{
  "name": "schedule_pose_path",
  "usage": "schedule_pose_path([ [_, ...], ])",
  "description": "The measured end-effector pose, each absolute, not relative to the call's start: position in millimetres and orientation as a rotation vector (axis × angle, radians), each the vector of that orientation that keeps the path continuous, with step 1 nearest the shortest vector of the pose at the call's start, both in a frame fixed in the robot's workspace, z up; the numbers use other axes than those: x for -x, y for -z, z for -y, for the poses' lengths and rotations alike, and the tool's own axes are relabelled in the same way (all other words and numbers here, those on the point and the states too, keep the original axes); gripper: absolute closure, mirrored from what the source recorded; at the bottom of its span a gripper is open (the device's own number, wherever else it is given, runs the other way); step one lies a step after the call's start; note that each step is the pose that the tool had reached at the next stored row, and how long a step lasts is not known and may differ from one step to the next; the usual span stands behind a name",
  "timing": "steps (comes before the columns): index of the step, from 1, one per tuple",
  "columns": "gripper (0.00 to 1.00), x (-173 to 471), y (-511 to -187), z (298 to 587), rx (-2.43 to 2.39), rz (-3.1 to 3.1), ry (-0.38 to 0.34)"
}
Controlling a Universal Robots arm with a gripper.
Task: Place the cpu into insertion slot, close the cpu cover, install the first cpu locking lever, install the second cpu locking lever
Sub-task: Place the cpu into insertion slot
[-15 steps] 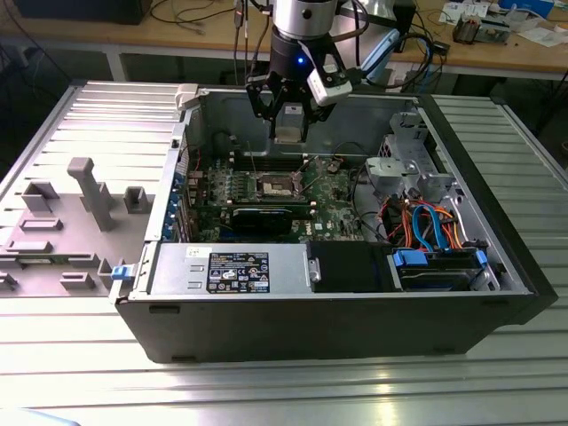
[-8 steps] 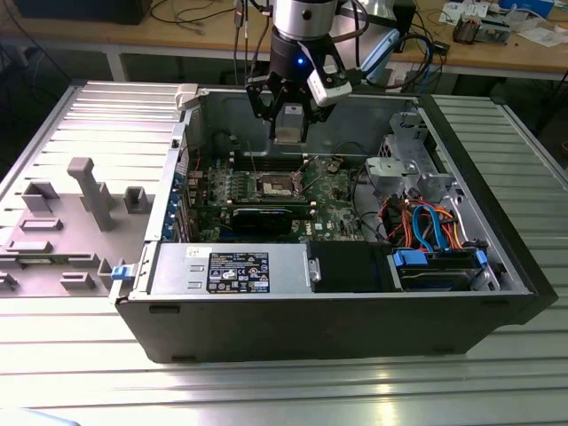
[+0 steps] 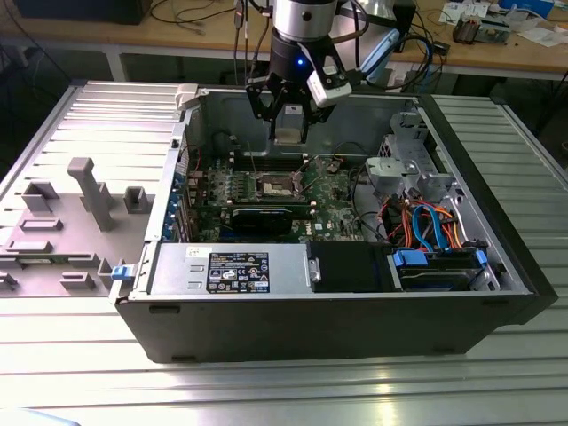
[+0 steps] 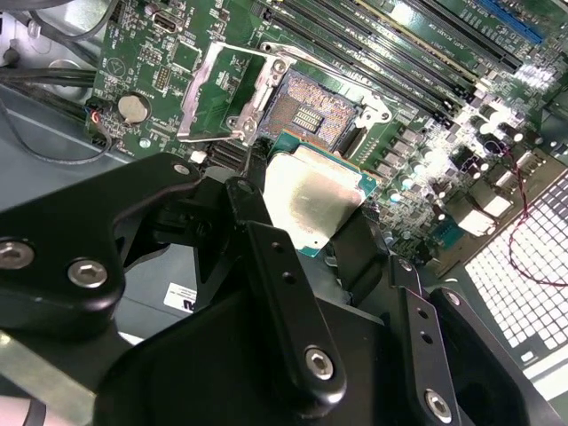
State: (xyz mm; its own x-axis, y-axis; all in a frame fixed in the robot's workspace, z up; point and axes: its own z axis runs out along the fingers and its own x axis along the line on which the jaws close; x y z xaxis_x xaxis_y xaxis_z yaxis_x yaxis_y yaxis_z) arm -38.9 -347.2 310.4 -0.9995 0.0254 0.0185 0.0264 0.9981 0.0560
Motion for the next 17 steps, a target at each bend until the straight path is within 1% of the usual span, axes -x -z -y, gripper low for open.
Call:
schedule_pose_path([
  [17, 0.45, 39.0, -306.5, 347.2, 0.040, 3.122, 0.088],
])
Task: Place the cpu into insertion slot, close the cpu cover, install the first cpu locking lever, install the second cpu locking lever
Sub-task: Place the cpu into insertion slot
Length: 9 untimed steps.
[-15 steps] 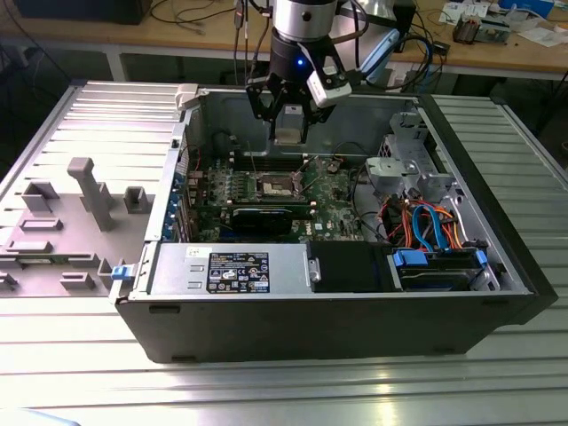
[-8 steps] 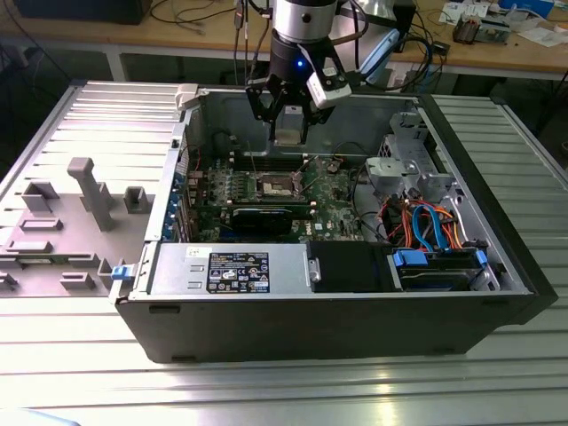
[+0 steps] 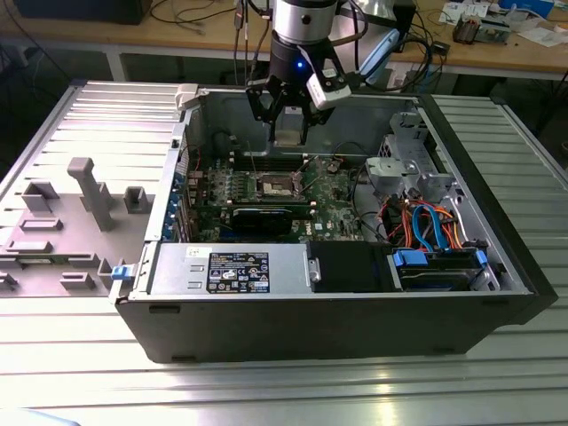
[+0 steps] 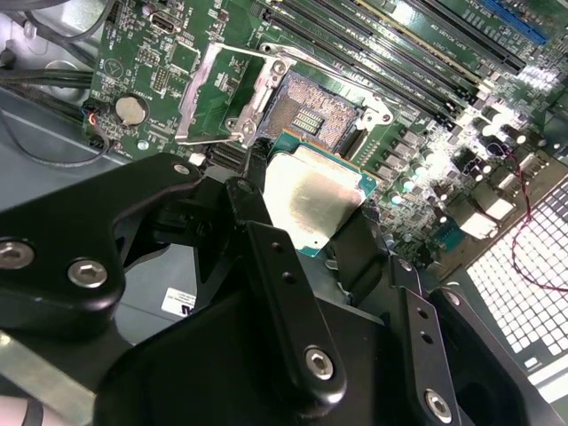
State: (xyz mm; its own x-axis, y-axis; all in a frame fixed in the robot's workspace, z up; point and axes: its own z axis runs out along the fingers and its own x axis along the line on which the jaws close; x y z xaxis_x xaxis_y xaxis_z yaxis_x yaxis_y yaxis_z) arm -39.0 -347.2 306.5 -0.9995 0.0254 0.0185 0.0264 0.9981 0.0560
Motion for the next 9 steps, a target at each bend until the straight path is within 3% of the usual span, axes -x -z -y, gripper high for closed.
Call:
schedule_pose_path([
  [9, 0.45, 39.0, -304.5, 347.2, 0.040, 3.122, 0.088],
])
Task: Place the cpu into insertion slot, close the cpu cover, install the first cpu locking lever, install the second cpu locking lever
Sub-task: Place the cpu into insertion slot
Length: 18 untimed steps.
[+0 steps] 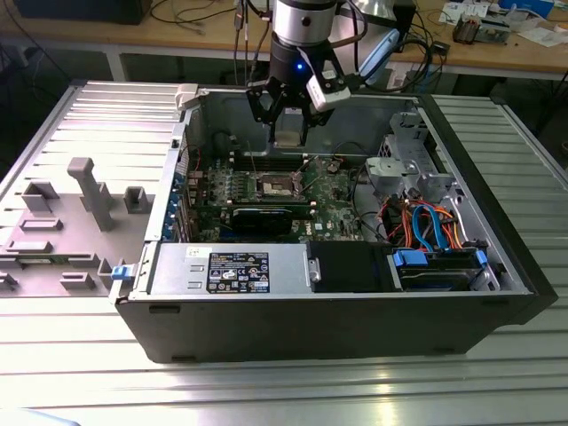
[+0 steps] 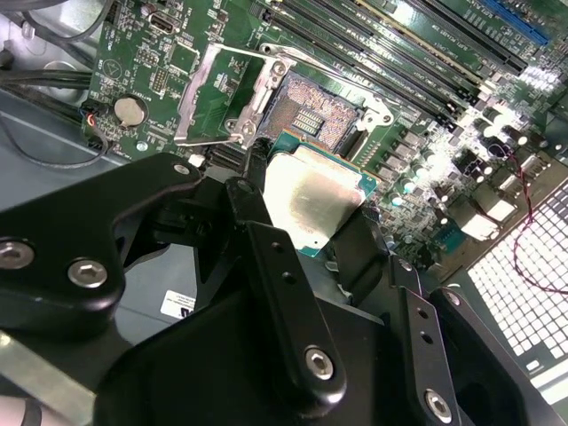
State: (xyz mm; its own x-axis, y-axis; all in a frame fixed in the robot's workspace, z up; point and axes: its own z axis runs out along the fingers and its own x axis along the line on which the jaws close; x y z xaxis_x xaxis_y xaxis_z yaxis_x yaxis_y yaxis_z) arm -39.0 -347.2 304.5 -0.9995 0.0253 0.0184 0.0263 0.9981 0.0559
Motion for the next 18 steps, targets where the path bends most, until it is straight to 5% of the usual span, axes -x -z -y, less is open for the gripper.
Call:
schedule_pose_path([
  [18, 0.45, 39.2, -301.5, 347.2, 0.040, 3.122, 0.087],
])
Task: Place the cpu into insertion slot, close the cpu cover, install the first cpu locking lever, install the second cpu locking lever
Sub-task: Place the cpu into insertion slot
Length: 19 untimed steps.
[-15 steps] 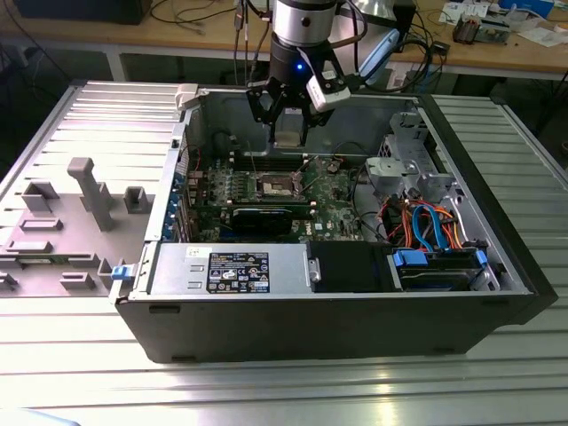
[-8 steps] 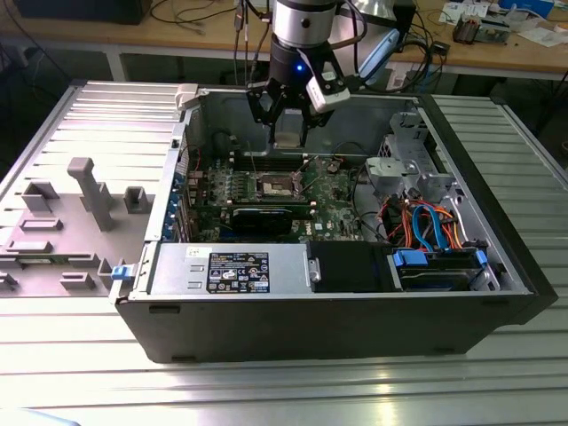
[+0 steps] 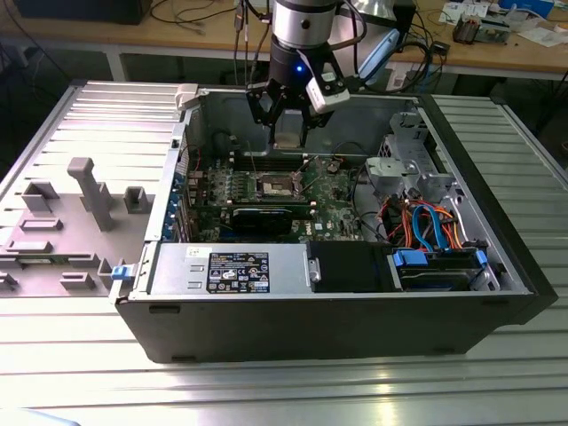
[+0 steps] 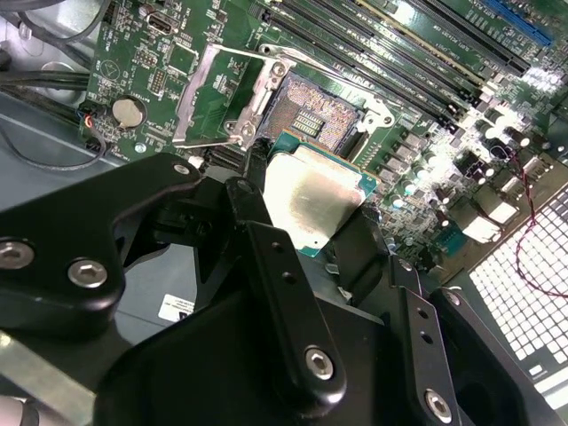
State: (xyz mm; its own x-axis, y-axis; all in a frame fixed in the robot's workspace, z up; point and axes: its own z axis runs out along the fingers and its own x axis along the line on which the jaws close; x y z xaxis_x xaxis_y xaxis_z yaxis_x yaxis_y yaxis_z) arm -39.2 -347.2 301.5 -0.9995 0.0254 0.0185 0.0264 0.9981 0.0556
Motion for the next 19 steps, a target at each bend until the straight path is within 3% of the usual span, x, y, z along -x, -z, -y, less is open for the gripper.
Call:
schedule_pose_path([
  [19, 0.45, 39.3, -298.2, 347.2, 0.040, 3.122, 0.087],
])
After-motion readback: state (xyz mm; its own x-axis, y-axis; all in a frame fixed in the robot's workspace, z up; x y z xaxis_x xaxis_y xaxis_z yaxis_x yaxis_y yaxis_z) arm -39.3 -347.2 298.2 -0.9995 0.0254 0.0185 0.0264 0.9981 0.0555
